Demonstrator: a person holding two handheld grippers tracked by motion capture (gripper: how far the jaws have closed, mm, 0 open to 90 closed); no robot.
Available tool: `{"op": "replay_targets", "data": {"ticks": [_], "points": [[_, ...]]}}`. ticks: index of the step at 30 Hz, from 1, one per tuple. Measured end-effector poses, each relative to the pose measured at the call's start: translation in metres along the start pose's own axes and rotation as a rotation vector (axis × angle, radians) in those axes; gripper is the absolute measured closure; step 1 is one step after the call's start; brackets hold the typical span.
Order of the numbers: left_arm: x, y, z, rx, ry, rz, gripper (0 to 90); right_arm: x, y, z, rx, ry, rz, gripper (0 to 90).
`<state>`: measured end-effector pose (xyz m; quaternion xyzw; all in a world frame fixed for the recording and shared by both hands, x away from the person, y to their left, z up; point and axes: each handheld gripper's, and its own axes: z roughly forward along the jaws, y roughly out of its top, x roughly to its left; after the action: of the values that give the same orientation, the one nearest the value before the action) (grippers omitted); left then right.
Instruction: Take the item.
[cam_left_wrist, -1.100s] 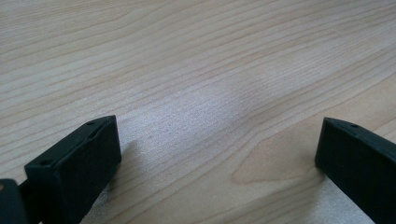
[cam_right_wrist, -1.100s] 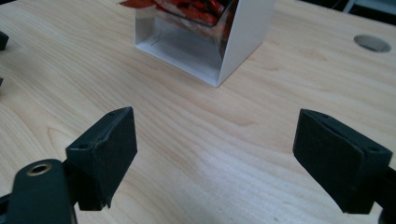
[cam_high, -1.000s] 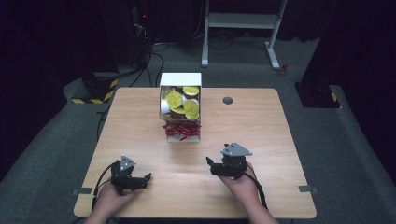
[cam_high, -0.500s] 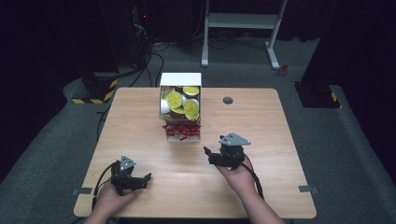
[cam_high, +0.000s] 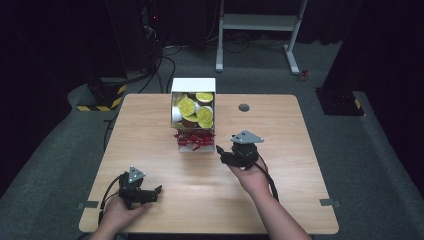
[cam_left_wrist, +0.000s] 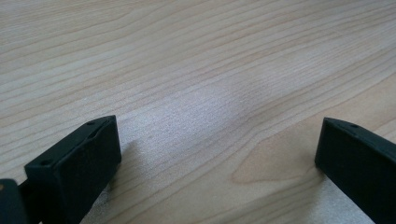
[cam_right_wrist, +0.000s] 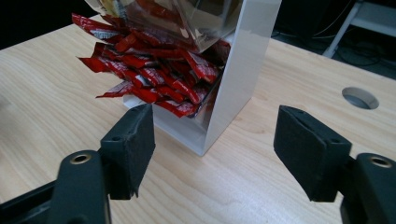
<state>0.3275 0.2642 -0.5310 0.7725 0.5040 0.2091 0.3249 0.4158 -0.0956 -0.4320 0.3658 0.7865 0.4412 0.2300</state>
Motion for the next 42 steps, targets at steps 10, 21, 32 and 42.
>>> {"op": "replay_targets", "data": {"ticks": [10,21,32,42], "points": [[0.0,0.0,0.0,0.0,0.001,0.003,0.5,-0.002,0.004,0.009,-0.008,-0.017,0.009,37.6],[0.0,0.0,0.0,0.002,0.0,0.002,0.5,0.0,0.012,0.022,-0.03,-0.018,0.013,47.1],[0.0,0.0,0.0,0.002,0.0,0.002,0.5,0.005,0.019,0.037,0.008,-0.008,0.001,50.6],[0.0,0.0,0.0,0.002,0.0,0.001,0.5,0.009,0.021,0.051,0.048,-0.026,-0.008,53.2]]}}
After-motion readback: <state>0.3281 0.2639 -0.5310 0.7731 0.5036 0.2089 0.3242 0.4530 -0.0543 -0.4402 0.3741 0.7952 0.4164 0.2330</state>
